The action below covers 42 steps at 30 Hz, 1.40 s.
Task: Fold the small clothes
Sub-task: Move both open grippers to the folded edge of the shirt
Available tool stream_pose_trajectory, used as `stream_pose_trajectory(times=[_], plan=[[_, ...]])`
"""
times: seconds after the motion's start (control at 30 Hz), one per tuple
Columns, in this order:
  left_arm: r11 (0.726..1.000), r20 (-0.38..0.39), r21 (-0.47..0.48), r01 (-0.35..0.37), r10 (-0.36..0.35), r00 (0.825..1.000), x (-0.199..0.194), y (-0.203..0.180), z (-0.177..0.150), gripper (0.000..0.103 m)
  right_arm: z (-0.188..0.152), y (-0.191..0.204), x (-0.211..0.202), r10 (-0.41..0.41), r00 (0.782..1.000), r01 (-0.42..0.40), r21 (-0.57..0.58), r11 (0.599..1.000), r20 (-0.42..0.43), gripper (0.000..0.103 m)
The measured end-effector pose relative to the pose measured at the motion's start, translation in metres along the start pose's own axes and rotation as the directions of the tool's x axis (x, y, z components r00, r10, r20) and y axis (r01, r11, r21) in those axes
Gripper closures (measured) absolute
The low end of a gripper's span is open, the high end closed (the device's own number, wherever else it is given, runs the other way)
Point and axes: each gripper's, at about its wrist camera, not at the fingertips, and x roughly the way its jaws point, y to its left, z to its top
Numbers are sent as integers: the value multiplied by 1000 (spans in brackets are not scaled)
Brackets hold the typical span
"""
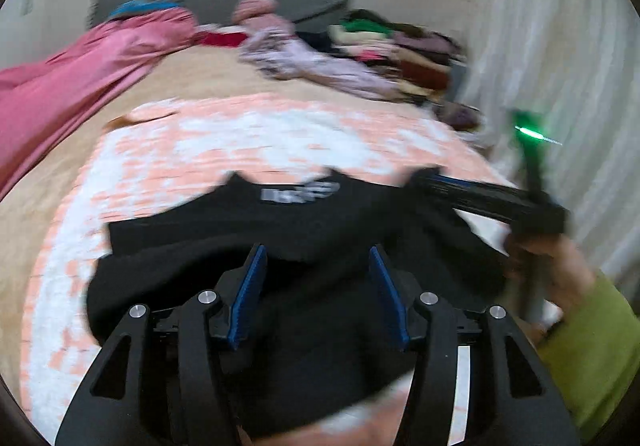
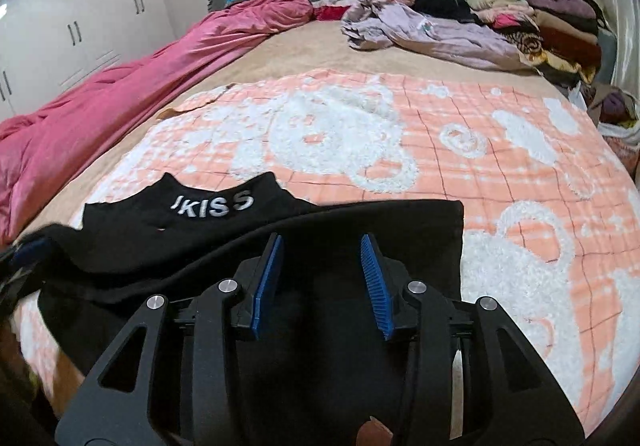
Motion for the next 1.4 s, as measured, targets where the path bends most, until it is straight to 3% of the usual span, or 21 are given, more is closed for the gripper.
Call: stream_pose_trajectory(times=[0.07, 0.17, 0.27, 0.4, 0.53, 0.73, 0.8, 0.9, 1.0, 1.2, 1.4], plan=[[997, -25, 66, 29, -28, 999, 7, -19, -6, 50, -1, -6, 1, 1, 1000, -1, 35, 999, -4, 68], [995, -68, 103, 13, -6, 998, 24, -25, -16, 50, -2, -9, -3, 10, 1000, -10, 63, 998, 3, 63], [998, -163, 67, 2, 9, 987, 43, -13, -25, 50, 1, -10, -8, 15, 1000, -17, 66, 998, 20, 60], [999, -195, 36, -28, 35, 980, 50, 5, -26, 50, 1, -5, -11, 26, 999, -28, 59, 998, 22, 57], [993, -159, 32, -117, 121, 980, 54, 28, -15, 50, -1, -3, -13, 40, 999, -41, 64, 997, 20, 53], [974, -48, -52, -220, 218, 975, 42, 69, 15, 50, -2, -2, -18, 35, 999, -36, 56, 998, 29, 51], [971, -4, -85, -222, 222, 975, 32, 81, 28, 50, -3, -3, -20, 38, 999, -40, 62, 997, 31, 50], [962, 71, -126, -241, 251, 965, 11, 97, 46, 35, -4, -7, -21, 29, 999, -32, 71, 997, 35, 50], [953, 109, -190, -236, 259, 960, -10, 114, 52, 34, -5, -12, -22, 22, 999, -25, 85, 996, 37, 50], [932, 84, -259, -253, 283, 955, -26, 126, 45, 34, -10, -18, -28, -3, 999, -2, 99, 995, 48, 47], [913, -13, -279, -299, 307, 952, -27, 136, 15, 33, -12, -34, -38, -55, 996, 46, 120, 992, 67, 43]])
